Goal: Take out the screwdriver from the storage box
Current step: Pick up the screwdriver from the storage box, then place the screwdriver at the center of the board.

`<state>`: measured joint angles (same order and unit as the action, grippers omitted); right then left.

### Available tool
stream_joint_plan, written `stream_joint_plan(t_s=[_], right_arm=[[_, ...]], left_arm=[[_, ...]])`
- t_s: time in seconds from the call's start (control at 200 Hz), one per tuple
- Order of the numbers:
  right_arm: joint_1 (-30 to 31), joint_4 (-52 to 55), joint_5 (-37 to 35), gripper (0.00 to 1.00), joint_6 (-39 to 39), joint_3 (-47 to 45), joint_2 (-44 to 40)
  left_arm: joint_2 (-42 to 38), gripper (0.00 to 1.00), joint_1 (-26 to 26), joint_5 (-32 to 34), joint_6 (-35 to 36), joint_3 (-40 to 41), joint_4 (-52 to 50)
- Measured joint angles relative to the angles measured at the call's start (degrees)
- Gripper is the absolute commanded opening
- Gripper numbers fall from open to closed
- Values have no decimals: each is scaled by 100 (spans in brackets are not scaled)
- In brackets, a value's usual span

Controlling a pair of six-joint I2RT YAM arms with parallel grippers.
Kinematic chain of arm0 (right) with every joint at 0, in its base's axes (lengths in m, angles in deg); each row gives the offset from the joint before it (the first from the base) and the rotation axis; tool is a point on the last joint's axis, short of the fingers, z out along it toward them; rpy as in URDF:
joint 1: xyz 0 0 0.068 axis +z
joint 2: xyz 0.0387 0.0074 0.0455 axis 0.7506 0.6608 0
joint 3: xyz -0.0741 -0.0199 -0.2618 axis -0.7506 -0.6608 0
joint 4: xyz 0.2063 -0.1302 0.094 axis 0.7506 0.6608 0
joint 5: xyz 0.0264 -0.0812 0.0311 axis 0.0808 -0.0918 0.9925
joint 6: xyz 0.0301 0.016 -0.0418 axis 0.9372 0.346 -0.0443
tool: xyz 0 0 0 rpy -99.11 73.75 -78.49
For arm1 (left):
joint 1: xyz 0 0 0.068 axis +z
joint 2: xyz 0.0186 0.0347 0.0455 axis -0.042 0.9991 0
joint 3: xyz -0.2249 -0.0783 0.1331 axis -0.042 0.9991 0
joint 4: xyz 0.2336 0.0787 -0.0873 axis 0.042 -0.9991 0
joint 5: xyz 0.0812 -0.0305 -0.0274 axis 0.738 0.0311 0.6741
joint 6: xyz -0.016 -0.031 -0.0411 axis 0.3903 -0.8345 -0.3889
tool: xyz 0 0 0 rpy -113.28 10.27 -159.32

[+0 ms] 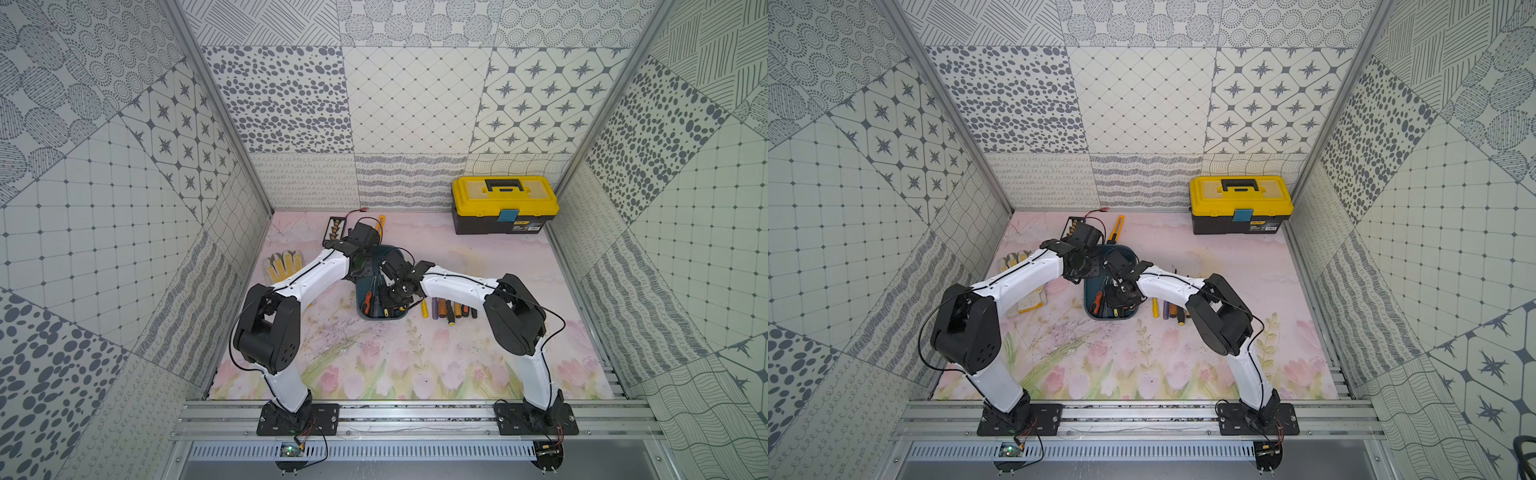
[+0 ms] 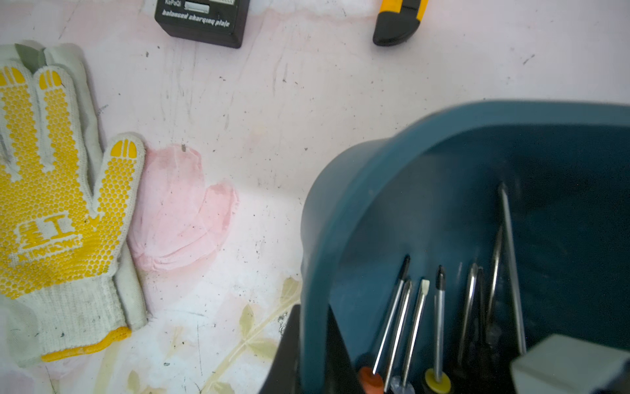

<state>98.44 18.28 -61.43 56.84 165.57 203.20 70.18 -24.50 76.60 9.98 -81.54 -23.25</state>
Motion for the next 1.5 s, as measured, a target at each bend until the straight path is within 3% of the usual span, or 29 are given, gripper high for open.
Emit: stream_joint_plan(t_s=[0.816, 1.151, 1.501], right_arm=[[-68, -278, -162, 0, -50, -437, -1080], [-337, -286, -535, 0, -168, -807, -1641], [-623, -68, -702, 0, -203, -981, -1679]], left_arm=[[72, 0, 50, 9, -2, -17, -7], [61, 0, 157, 33, 0, -87, -20], [57, 0, 251, 50, 15, -157, -81]])
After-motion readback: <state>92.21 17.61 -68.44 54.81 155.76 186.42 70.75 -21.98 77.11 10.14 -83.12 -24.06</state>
